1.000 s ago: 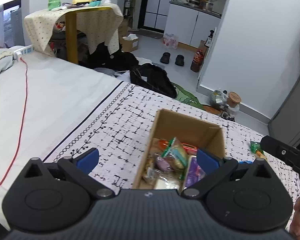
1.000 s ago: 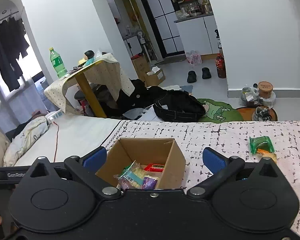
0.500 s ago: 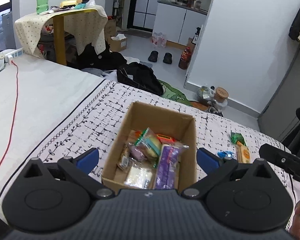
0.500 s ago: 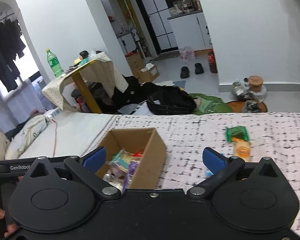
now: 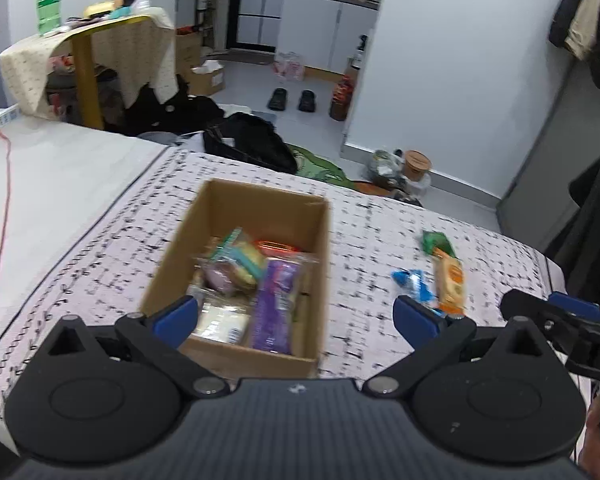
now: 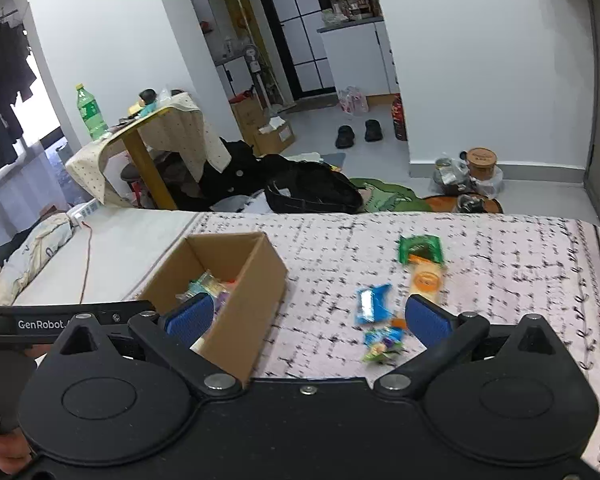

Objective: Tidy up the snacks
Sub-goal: 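Lift both tools out of the box and move toward the remaining snacks, then move left tool to the blue-green small packet while right tool approaches the cream bread packet, then close left tool on the blue-green packet while right tool grasps the cream bread packet, then carry blue-green packet toward the box with left tool while right tool carries bread packet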

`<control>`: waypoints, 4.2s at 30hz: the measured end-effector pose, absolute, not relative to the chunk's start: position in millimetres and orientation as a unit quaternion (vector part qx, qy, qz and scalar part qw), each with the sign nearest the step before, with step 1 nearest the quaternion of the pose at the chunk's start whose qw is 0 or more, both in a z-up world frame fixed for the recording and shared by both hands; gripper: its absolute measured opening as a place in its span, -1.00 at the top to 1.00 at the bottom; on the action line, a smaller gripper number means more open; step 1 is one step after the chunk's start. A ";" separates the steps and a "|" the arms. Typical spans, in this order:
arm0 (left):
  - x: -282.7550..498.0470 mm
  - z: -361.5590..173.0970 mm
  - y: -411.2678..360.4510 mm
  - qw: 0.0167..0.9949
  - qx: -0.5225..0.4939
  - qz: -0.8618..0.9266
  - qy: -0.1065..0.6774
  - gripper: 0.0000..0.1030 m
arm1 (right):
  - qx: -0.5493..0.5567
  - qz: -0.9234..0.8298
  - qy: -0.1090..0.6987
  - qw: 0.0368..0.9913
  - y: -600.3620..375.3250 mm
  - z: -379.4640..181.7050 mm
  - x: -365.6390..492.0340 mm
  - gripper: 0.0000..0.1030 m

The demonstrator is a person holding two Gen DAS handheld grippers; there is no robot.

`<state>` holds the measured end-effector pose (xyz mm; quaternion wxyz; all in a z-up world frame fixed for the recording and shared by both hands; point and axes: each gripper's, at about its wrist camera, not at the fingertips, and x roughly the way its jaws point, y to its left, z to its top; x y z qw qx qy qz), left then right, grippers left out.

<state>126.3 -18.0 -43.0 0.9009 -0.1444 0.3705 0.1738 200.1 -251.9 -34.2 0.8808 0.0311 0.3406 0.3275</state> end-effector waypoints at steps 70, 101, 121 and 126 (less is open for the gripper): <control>269.2 -176.1 -62.9 0.857 -0.251 0.071 0.445 0.52 | 0.078 0.214 0.464 0.856 -258.6 -140.1 307.8 -0.41; 255.2 -171.7 -48.4 0.861 -0.240 0.087 0.441 0.52 | 0.030 0.186 0.478 0.858 -239.2 -165.2 302.8 0.25; 236.7 -121.8 -50.7 0.885 -0.204 0.050 0.415 0.52 | 0.097 0.221 0.426 0.872 -254.0 -102.6 270.7 0.33; 226.8 -105.7 -43.6 0.889 -0.202 0.045 0.408 0.52 | 0.106 0.229 0.418 0.873 -253.0 -93.5 265.3 0.33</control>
